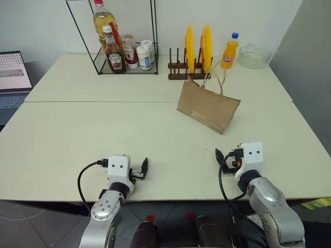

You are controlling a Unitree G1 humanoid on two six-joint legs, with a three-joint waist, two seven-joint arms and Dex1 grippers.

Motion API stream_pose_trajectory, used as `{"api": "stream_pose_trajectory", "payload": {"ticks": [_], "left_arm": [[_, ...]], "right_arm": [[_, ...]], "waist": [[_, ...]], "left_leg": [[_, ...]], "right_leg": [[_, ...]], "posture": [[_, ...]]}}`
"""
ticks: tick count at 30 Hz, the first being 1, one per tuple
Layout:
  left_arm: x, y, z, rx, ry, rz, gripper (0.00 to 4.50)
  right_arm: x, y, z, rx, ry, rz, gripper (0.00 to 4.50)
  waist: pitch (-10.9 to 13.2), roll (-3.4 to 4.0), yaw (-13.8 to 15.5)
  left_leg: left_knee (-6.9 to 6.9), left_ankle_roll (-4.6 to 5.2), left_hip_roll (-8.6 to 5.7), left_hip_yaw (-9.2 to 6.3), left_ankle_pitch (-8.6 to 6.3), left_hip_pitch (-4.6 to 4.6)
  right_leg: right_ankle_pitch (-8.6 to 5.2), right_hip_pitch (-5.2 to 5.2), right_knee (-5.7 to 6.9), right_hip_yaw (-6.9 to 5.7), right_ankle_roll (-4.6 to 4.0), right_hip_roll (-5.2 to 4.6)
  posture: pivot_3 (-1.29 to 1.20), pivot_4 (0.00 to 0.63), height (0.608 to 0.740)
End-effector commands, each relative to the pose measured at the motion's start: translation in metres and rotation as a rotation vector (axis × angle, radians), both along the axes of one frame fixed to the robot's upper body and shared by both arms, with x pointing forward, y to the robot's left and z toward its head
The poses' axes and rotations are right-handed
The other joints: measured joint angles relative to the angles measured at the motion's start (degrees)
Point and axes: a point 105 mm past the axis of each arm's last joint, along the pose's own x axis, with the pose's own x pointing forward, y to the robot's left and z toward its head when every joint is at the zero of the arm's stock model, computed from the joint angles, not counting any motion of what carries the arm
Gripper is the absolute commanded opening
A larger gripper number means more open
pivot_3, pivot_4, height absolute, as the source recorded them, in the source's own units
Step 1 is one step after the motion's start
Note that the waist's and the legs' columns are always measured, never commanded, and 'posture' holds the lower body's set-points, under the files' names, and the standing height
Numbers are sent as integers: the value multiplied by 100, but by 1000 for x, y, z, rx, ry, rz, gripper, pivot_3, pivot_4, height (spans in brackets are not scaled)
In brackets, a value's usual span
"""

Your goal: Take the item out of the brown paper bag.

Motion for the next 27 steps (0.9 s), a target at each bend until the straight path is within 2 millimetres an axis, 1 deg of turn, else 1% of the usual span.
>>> {"api": "stream_pose_trajectory", "payload": {"ticks": [1, 5, 6, 9, 12, 13, 14, 17, 20, 23, 25, 27], "left_arm": [[-6, 4, -10, 30, 46, 18, 4457], [0, -1, -6, 46, 35, -35, 4457], [3, -5, -1, 42, 21, -76, 4457], [15, -13, 23, 10, -26, -202, 4457], [31, -28, 67, 1, -96, -431, 4457], [34, -33, 79, 16, -109, -502, 4457], [38, -34, 87, 45, -114, -557, 4457], [51, -35, 118, 115, -135, -712, 4457], [55, -38, 146, 104, -151, -820, 4457], [51, -43, 173, 49, -161, -930, 4457], [48, -44, 186, 17, -166, -975, 4457], [48, -42, 197, -3, -172, -999, 4457]], "right_arm": [[2, 2, 12, 9, -52, 19, 4500], [3, 1, 15, -17, -63, 30, 4500], [3, -1, 17, -49, -71, 33, 4500], [6, -9, 35, -40, -108, 10, 4500], [16, -13, 71, -89, -207, 68, 4500], [19, -15, 81, -110, -231, 81, 4500], [23, -16, 88, -127, -247, 96, 4500], [38, -17, 114, -146, -292, 142, 4500], [55, -16, 131, -156, -306, 182, 4500], [76, -18, 143, -165, -297, 191, 4500], [89, -18, 148, -161, -275, 211, 4500], [101, -10, 155, -133, -249, 270, 4500]], "waist": [[0, 0, -23], [0, 0, -30], [0, 0, -29], [5, -4, -25], [28, -23, -27], [42, -32, -30], [44, -35, -31], [51, -38, -50], [58, -39, -73], [71, -39, -73], [74, -39, -73], [76, -38, -79]], "left_leg": [[0, 0, 0, 0, 0, 0], [-1, 0, 0, -3, 0, 0], [0, 0, 0, -3, 0, 0], [1, 0, -1, -5, 0, -2], [3, 0, -1, -6, 0, -7], [6, 0, -2, -8, 0, -10], [8, 0, -1, -12, 1, -13], [5, 0, -1, -16, 1, -15], [3, 1, -1, -17, 0, -15], [3, 6, -1, -17, -3, -25], [8, 6, -1, -19, -3, -46], [9, 6, -1, -25, -3, -56]], "right_leg": [[0, 0, 0, 0, 0, 0], [0, 0, 1, -3, 0, 0], [0, 0, 1, -3, 0, 0], [0, 0, 2, -6, 0, 0], [3, -3, 5, -7, 4, 1], [4, -4, 10, -10, 6, 1], [6, -8, 11, -14, 8, 2], [5, -6, 8, -16, 6, 4], [2, -5, 3, -16, -1, 5], [18, -10, 2, -16, -28, 4], [19, -24, 5, -22, -28, 2], [19, -31, 6, -26, -29, 2]], "posture": [[0, 150, 740], [0, 150, 740], [0, 150, 740], [0, 150, 740], [0, 150, 740], [0, 150, 740], [0, 150, 740], [0, 150, 740], [0, 150, 740], [0, 150, 740], [0, 150, 740], [0, 150, 740]]}}
